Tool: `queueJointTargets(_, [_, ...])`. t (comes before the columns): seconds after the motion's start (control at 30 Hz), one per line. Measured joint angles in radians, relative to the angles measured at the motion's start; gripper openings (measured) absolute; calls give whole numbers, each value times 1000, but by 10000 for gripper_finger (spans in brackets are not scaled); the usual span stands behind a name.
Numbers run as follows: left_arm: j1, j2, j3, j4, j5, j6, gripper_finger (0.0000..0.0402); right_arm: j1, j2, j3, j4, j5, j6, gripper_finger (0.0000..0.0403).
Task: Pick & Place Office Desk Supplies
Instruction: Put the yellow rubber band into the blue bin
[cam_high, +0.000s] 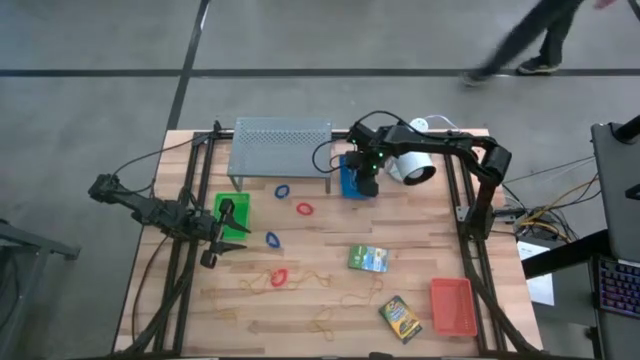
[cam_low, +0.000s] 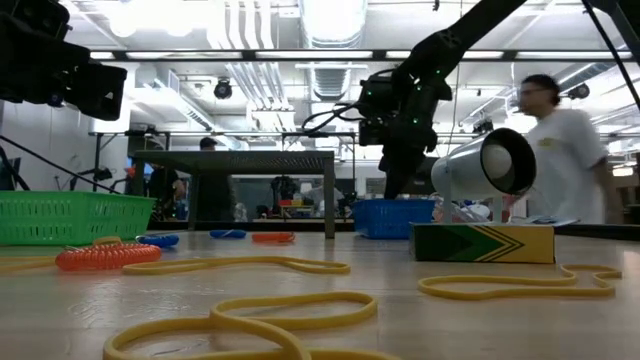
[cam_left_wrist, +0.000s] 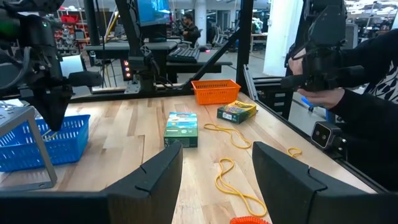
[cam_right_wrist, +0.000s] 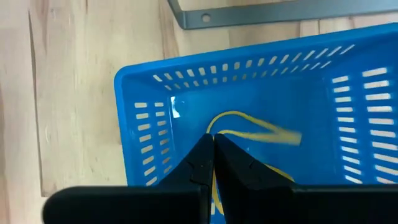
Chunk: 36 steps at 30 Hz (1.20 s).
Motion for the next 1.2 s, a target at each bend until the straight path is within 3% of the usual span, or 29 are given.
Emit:
queueJointTargets(0.73, [0, 0, 0, 0, 0, 0, 200, 0, -1, -67, 76, -7, -2, 14])
queueJointTargets(1.2, [0, 0, 0, 0, 0, 0, 200, -2, -2, -67, 98, -8, 1, 129])
